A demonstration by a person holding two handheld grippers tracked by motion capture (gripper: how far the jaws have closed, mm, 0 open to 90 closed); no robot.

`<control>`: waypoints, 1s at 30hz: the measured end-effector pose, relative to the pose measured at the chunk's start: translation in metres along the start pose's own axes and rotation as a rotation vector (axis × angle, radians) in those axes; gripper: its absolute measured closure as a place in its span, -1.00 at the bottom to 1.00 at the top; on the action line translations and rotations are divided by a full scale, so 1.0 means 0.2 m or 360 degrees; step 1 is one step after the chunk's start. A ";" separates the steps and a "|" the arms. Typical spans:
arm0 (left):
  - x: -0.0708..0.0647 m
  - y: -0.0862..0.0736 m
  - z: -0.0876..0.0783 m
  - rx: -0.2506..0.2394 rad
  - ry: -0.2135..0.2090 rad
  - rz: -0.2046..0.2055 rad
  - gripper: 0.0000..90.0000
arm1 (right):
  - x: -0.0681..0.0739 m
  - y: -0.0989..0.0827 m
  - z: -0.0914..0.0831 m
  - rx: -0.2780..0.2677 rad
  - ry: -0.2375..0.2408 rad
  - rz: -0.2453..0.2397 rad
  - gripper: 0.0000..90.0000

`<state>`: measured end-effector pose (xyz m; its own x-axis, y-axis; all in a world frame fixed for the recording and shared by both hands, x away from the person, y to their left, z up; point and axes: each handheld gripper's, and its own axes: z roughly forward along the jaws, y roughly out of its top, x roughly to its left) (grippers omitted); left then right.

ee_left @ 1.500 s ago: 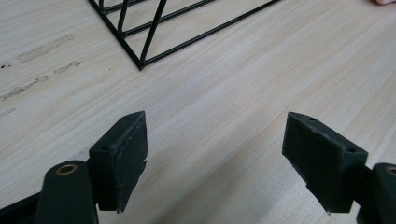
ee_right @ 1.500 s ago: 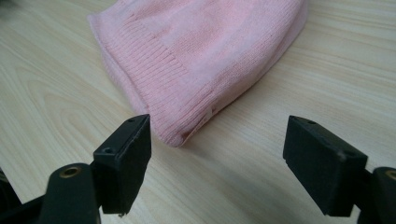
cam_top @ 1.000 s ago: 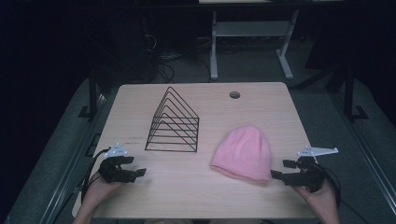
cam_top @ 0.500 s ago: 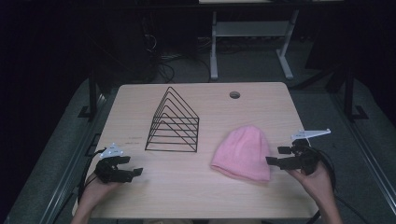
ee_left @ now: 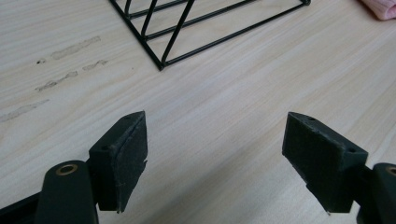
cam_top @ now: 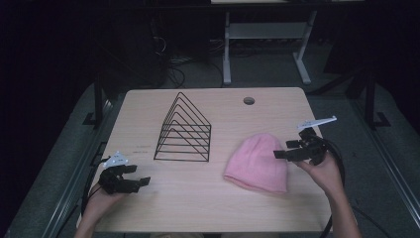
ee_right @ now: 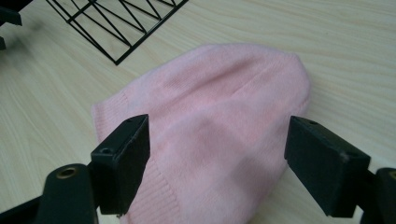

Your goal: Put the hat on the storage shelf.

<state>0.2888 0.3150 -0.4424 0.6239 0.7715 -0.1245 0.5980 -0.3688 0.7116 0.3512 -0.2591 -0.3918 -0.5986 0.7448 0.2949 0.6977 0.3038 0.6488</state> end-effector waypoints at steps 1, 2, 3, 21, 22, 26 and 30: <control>0.00 0.00 0.00 0.0007 -0.0002 0.0012 -0.50 | -0.01 0.02 0.01 0.0015 -0.0003 0.0003 -0.51; 0.00 0.00 0.00 0.0015 -0.0002 0.0011 -0.50 | -0.01 0.03 0.02 0.0025 -0.0008 0.0007 -0.51; 0.00 0.00 0.00 0.0016 0.0000 0.0010 -0.50 | -0.02 0.05 0.03 0.0022 -0.0012 0.0001 -0.51; 0.00 0.01 0.00 0.0012 0.0020 0.0034 -0.50 | -0.14 0.14 0.19 0.0123 0.0005 0.0079 -0.49; 0.00 0.01 0.00 0.0014 0.0021 0.0035 -0.50 | -0.15 0.14 0.21 0.0126 -0.0003 0.0082 -0.49; 0.01 0.00 0.00 0.0019 0.0025 0.0037 -0.50 | -0.19 0.16 0.24 0.0166 -0.0037 0.0126 -0.47; 0.01 0.00 -0.01 0.0013 0.0025 0.0033 -0.50 | -0.24 0.15 0.26 0.0168 -0.0043 0.0165 -0.37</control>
<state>0.2904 0.3177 -0.4415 0.6282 0.7717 -0.0988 0.5893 -0.3891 0.7081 0.4213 -0.2545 -0.4222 -0.5115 0.7906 0.3366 0.7935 0.2843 0.5381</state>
